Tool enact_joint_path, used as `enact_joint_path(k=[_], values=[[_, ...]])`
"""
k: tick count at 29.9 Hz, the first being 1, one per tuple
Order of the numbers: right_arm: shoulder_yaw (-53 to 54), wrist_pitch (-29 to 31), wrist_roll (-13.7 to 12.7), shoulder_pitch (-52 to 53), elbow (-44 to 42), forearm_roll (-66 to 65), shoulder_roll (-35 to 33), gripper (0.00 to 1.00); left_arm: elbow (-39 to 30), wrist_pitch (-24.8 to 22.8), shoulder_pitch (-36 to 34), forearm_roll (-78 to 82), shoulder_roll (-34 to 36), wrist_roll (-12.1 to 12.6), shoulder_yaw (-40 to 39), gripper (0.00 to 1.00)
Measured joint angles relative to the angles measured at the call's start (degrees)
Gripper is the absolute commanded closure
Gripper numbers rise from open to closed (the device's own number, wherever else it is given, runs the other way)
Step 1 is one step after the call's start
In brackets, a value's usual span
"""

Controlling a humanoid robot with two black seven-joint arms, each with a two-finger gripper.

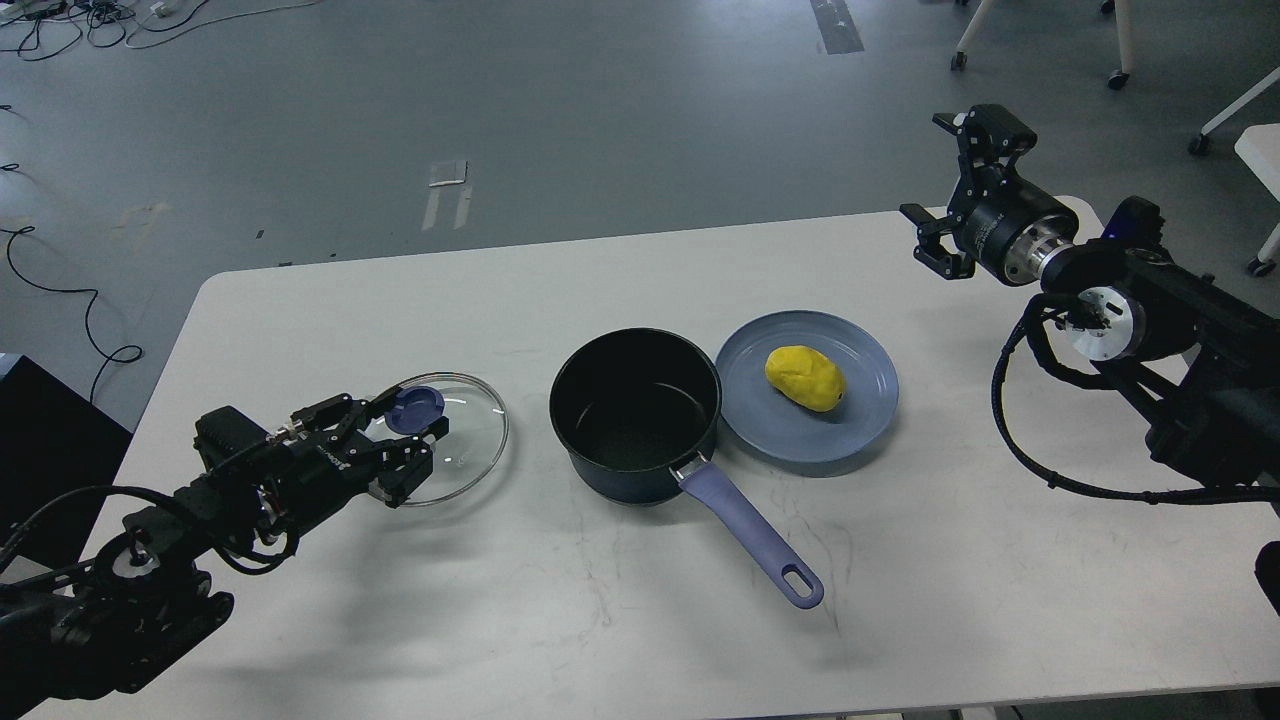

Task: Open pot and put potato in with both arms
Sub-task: 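Lift the glass lid off the pot with the left gripper, then set the lid on the table and raise the left gripper, then reach the right gripper to the yellow potato and grasp it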

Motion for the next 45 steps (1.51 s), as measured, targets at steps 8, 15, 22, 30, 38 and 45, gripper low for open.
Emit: enact_joint_path(k=[8,15,22,30,38,45], values=[[0.0,-0.2,0.0,0.0,0.0,0.0,0.0,0.00,0.1,0.2,0.2,-0.1,-0.2,0.0,0.0,0.24],[0.0,-0.3,0.0,0.0,0.1,0.0,0.2,0.00,0.1,0.6,0.2,-2.6,-0.1,0.0,0.0,0.11],[0.0,-0.4,0.0,0.1,0.2,-0.1,0.3,0.00,0.0,0.6,-0.1,-4.5,0.0,0.0,0.0,0.04],[0.1,-0.3,0.0,0.3,0.5,0.0,0.2,0.00,-0.9,-0.3,-5.4,-18.0,0.2,0.0,-0.6,0.03],[-0.4,-0.2,0.0,1.0,2.3,-0.6,-0.3,0.00,-1.3,-9.2,-16.0,-44.5,0.8,0.0,-0.8,0.02],[-1.1,-0.4,0.0,1.3,3.3,-1.0,-0.4,0.00,-1.3,-19.7,-23.4,-66.9,0.4,0.0,-1.3,0.02]])
